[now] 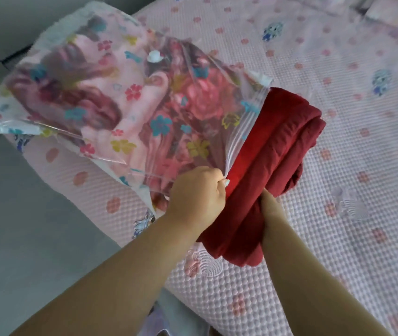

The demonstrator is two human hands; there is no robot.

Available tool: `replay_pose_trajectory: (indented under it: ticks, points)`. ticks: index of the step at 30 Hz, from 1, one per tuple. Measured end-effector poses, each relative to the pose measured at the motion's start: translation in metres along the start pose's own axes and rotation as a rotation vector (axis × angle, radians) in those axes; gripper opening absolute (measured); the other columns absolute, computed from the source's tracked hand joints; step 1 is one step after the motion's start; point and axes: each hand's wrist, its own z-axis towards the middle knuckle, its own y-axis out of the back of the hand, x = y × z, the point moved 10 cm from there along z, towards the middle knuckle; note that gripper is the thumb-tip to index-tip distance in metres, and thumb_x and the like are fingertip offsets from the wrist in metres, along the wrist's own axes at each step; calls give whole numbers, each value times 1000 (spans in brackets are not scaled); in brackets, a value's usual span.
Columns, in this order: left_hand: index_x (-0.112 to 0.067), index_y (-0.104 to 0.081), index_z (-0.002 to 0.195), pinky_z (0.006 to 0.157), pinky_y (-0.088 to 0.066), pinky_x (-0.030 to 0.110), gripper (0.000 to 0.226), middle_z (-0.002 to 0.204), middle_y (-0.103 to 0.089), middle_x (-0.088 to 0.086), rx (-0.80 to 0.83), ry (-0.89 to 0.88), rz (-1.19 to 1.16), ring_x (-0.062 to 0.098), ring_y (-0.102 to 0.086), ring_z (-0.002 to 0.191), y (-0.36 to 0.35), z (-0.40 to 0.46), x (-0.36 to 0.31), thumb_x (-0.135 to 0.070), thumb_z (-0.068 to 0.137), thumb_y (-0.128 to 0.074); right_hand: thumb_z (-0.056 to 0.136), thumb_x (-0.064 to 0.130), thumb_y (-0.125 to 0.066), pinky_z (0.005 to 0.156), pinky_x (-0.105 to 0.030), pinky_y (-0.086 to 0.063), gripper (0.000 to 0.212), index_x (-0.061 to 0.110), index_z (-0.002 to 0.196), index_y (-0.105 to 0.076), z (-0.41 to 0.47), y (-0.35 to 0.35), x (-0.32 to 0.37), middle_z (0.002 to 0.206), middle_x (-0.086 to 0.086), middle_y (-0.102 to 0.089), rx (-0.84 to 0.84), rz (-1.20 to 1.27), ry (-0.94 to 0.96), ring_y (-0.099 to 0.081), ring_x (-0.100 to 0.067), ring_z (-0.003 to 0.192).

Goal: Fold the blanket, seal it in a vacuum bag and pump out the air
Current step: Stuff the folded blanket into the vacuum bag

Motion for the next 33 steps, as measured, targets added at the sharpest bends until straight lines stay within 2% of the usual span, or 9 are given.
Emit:
replay_pose_trajectory:
  ticks: [2,5,9,12,14,19,26,29,33]
  points:
    - [-12,-64,73,55,-37,31,23,69,-63,2,47,40,23,22,-56,63,-7,14,8,-29,88,-63,70,39,-77,93,-43,-51,64,12,126,-59,0,6,-7,115,-11,-68,43,23,-31,-65,-27,101]
    - [-17,-60,73,58,-32,25,22,68,-59,-4,55,67,59,16,-54,70,-14,39,14,-35,84,-64,72,34,-76,76,-33,-52,56,17,122,-57,1,36,10,105,-3,-69,-3,23,12,-65,-17,88]
    - [-11,-54,88,63,-34,29,28,72,-61,1,78,47,217,25,-56,71,-32,75,8,-38,82,-58,72,44,-70,84,-30,-44,62,20,126,-51,-9,74,87,96,19,-56,-214,-146,421,-58,-11,98]
    - [-12,-47,96,63,-37,33,24,72,-49,0,135,102,250,27,-47,67,-48,104,4,-31,83,-52,79,49,-62,101,-39,-43,68,20,137,-44,-1,54,139,127,4,-57,-186,-338,600,-47,-21,127]
    - [-10,-49,99,60,-35,32,22,76,-48,4,166,94,284,30,-50,71,-59,125,-5,-26,85,-51,85,49,-59,114,-46,-28,72,20,146,-35,9,35,168,148,-2,-40,-179,-477,684,-31,-23,140]
    - [-7,-59,94,61,-33,31,22,91,-64,15,228,19,360,32,-54,76,-78,176,-22,-27,87,-54,91,48,-54,116,-37,-19,66,19,147,-36,30,0,225,152,0,-35,-210,-732,867,-22,-21,142]
    - [-14,-48,80,67,-40,34,24,95,-63,14,323,-81,419,35,-56,97,-115,247,-28,-37,83,-56,81,55,-63,114,-43,-23,81,19,146,-33,98,-10,294,153,-3,-32,-250,-843,785,-23,-25,143]
    - [-18,-48,83,64,-37,31,21,86,-59,7,329,-103,425,25,-49,76,-132,283,-28,-38,83,-55,73,60,-71,110,-44,-29,94,18,148,-31,146,-10,303,155,-5,-30,-151,-919,600,-28,-27,141]
    - [-15,-61,101,71,-39,34,37,102,-62,11,409,-142,432,32,-57,90,-161,321,-21,-47,85,-50,57,76,-70,100,-41,-36,111,17,144,-37,194,-7,286,148,-6,-41,7,-1023,334,-42,-28,132]
